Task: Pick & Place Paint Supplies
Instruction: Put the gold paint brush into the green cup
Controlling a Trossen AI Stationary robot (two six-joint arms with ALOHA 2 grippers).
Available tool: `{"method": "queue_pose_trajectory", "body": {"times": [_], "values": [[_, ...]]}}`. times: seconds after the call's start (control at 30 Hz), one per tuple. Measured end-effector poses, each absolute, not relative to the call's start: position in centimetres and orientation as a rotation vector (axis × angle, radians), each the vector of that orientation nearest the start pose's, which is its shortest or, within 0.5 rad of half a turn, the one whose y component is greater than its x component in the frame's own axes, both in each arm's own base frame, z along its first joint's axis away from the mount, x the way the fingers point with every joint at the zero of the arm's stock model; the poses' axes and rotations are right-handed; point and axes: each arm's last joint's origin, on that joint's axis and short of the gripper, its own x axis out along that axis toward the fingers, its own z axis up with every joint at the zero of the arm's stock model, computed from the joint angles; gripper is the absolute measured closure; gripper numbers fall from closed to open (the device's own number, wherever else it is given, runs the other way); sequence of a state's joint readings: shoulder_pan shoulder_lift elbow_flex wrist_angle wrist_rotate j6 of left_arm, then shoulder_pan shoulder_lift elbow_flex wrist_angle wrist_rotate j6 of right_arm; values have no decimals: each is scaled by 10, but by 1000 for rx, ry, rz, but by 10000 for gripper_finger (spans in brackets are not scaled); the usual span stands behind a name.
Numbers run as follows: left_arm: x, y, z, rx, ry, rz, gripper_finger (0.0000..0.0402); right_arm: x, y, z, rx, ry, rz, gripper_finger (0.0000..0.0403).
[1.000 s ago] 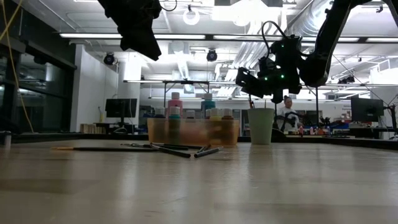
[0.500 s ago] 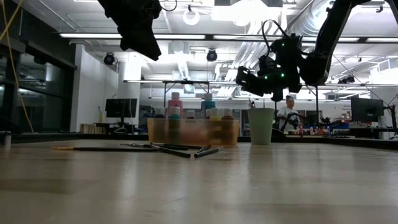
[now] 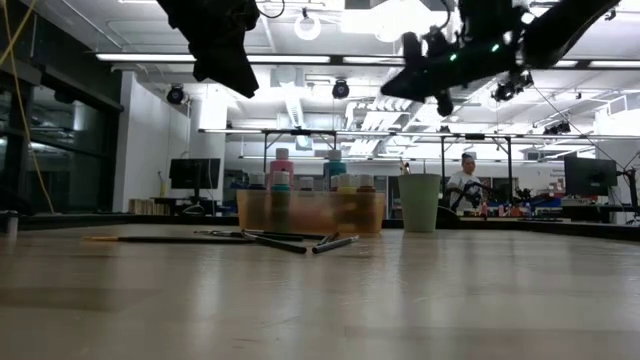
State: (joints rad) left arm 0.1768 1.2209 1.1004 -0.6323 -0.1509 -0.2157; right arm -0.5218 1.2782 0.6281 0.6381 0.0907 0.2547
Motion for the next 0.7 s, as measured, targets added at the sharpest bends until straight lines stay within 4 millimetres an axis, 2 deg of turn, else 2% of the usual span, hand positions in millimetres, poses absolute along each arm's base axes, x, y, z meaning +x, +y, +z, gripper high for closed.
{"method": "queue_pose_trajectory", "body": {"times": [0.23, 0.33, 0.53, 0.7], "values": [[245, 48, 315, -213, 736, 390, 270, 211, -97, 259, 462, 176, -497, 386], [239, 47, 309, -209, 821, 382, 270, 204, -86, 259, 509, 245, -458, 386], [220, 43, 296, -203, 1067, 367, 270, 198, -72, 259, 512, 304, -423, 388], [215, 32, 279, -252, 1171, 289, 270, 199, -69, 259, 505, 307, -406, 388]]}}
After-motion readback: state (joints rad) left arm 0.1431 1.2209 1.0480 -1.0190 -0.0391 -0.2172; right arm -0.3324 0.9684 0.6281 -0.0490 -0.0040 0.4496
